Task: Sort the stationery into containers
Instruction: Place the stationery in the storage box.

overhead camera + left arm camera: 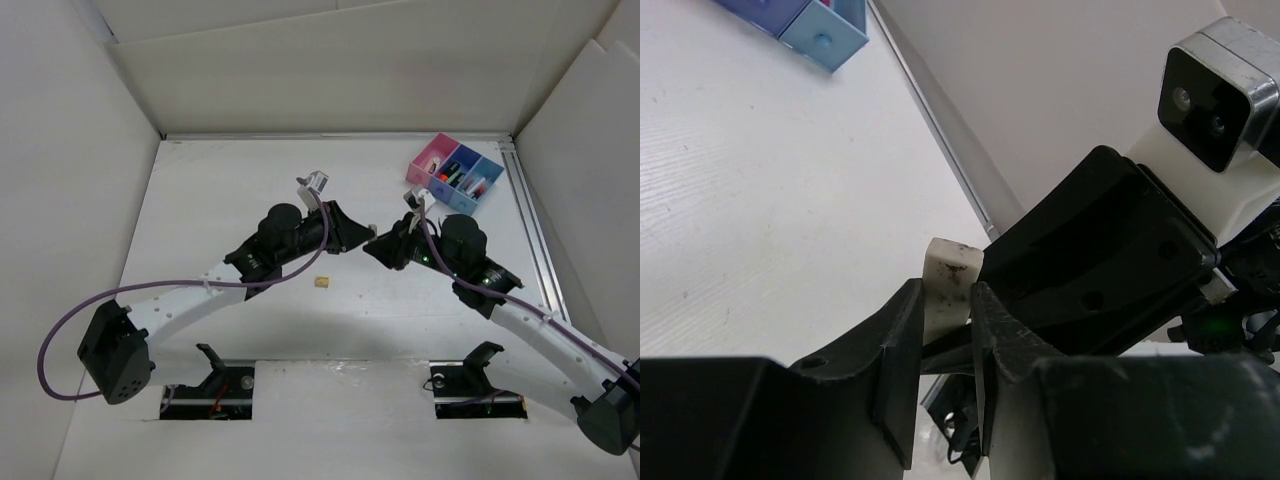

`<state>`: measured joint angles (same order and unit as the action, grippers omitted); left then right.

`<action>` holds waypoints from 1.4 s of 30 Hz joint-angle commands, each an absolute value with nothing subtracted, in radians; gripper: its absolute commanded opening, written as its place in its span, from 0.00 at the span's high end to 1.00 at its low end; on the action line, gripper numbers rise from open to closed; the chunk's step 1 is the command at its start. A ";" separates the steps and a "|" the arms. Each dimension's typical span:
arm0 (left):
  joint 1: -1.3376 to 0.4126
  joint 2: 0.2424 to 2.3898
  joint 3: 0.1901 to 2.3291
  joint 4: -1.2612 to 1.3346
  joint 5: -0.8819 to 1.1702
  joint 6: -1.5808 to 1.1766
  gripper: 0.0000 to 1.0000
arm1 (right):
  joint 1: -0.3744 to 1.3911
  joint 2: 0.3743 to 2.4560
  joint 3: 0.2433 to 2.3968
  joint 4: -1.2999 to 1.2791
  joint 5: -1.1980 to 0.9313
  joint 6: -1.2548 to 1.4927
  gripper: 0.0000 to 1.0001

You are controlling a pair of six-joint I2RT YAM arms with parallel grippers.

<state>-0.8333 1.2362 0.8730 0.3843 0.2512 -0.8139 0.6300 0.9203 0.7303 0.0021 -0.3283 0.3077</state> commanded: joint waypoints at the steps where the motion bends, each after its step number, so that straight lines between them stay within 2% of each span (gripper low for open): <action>1: -0.839 1.223 0.850 0.420 0.291 -0.827 1.00 | 0.638 0.904 0.769 0.075 -0.313 0.305 0.87; 4: -0.839 1.212 0.850 0.411 0.282 -0.818 1.00 | 0.638 0.904 0.769 0.075 -0.301 0.305 0.91; 8: -0.839 1.192 0.870 0.368 0.236 -0.799 0.78 | 0.638 0.913 0.769 0.075 -0.279 0.314 0.91; 9: -0.839 1.178 0.870 0.350 0.210 -0.786 0.65 | 0.629 0.913 0.769 0.075 -0.279 0.314 0.91; 13: -0.839 1.157 0.891 0.295 0.158 -0.741 0.48 | 0.609 0.933 0.769 0.075 -0.279 0.314 0.91; 21: -0.839 1.077 0.911 0.230 0.034 -0.681 0.38 | 0.560 0.962 0.788 0.057 -0.279 0.305 0.91; 28: -0.839 1.003 0.878 0.144 -0.051 -0.635 0.36 | 0.408 1.018 0.863 -0.006 -0.244 0.247 0.91; 37: -0.839 0.980 0.675 0.084 -0.081 -0.646 0.36 | 0.207 1.293 1.072 -0.067 -0.075 0.202 0.91; 42: -0.839 0.971 0.598 0.084 -0.072 -0.657 0.36 | 0.118 1.466 1.225 -0.087 -0.066 0.202 0.91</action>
